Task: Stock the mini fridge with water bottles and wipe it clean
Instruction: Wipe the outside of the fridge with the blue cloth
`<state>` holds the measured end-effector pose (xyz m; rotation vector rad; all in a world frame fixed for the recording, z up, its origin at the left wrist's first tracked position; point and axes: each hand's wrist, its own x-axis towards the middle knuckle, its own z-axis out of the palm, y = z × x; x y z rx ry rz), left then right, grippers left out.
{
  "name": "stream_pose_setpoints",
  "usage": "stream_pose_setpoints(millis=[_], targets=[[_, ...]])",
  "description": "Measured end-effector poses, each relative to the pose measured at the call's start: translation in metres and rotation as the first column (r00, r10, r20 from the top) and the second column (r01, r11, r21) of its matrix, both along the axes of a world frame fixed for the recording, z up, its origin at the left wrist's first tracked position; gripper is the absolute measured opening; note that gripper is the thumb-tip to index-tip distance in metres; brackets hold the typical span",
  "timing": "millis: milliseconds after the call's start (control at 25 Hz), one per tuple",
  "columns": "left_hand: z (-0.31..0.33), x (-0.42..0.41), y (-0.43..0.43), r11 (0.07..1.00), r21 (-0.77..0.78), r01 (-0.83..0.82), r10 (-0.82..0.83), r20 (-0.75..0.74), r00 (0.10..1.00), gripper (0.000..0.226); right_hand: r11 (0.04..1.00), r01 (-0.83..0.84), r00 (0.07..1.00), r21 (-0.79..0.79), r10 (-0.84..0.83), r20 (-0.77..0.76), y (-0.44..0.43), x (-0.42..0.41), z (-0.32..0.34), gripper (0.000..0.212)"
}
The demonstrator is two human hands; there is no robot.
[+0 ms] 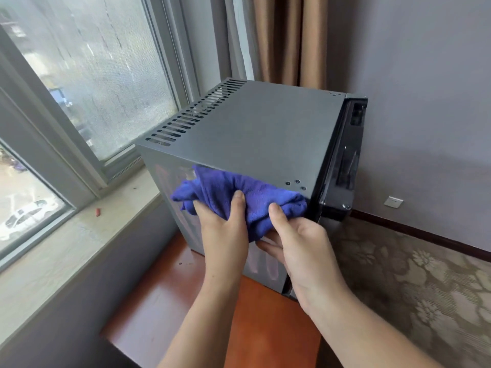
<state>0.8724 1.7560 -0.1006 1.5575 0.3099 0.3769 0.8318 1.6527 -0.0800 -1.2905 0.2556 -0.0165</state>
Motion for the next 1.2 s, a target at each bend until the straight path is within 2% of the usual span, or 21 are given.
stream_pose_setpoints(millis=[120,240,360,440,560,720,840,920,1000,1200], targets=[[-0.049,-0.008,-0.001,0.996,-0.082,0.046,-0.062,-0.203,0.977,0.042,0.998,0.029,0.990,0.061,-0.020,-0.143,0.000,-0.004,-0.041,0.028],[-0.086,-0.009,-0.003,0.996,-0.059,0.069,-0.086,-0.383,0.920,0.037,0.996,0.053,0.958,0.074,-0.030,-0.285,-0.001,-0.002,-0.080,0.029],[-0.110,-0.009,0.000,0.992,-0.053,0.116,-0.127,-0.525,0.842,0.040,0.998,0.053,0.925,0.028,-0.038,-0.378,-0.002,-0.002,-0.108,0.032],[-0.117,-0.010,0.002,0.984,-0.061,0.167,-0.172,-0.577,0.798,0.038,0.999,0.037,0.922,0.012,-0.030,-0.385,-0.001,-0.004,-0.113,0.036],[-0.102,-0.010,0.006,0.988,-0.037,0.152,-0.151,-0.499,0.853,0.035,0.998,0.057,0.960,-0.007,-0.057,-0.275,0.003,-0.003,-0.094,0.039],[-0.040,-0.007,0.007,0.995,-0.039,0.089,-0.095,-0.222,0.970,0.036,0.981,0.114,0.993,-0.155,-0.114,0.008,0.005,0.000,-0.038,0.042],[0.001,-0.008,0.001,0.993,-0.040,0.108,-0.110,-0.058,0.992,0.035,0.978,0.162,0.982,-0.127,-0.148,0.117,-0.003,0.002,-0.011,0.038],[0.006,-0.008,0.000,0.992,-0.031,0.118,-0.119,-0.017,0.993,0.040,0.975,0.177,0.980,-0.133,-0.162,0.117,-0.006,0.000,-0.008,0.041],[-0.006,-0.007,-0.001,0.988,-0.055,0.145,-0.148,-0.037,0.988,0.042,0.984,0.154,0.987,-0.094,-0.148,0.069,-0.009,-0.004,-0.015,0.034],[-0.059,-0.009,-0.001,0.984,-0.068,0.167,-0.178,-0.203,0.963,0.036,0.992,0.129,0.979,0.017,-0.124,-0.161,-0.008,-0.009,-0.054,0.027]])
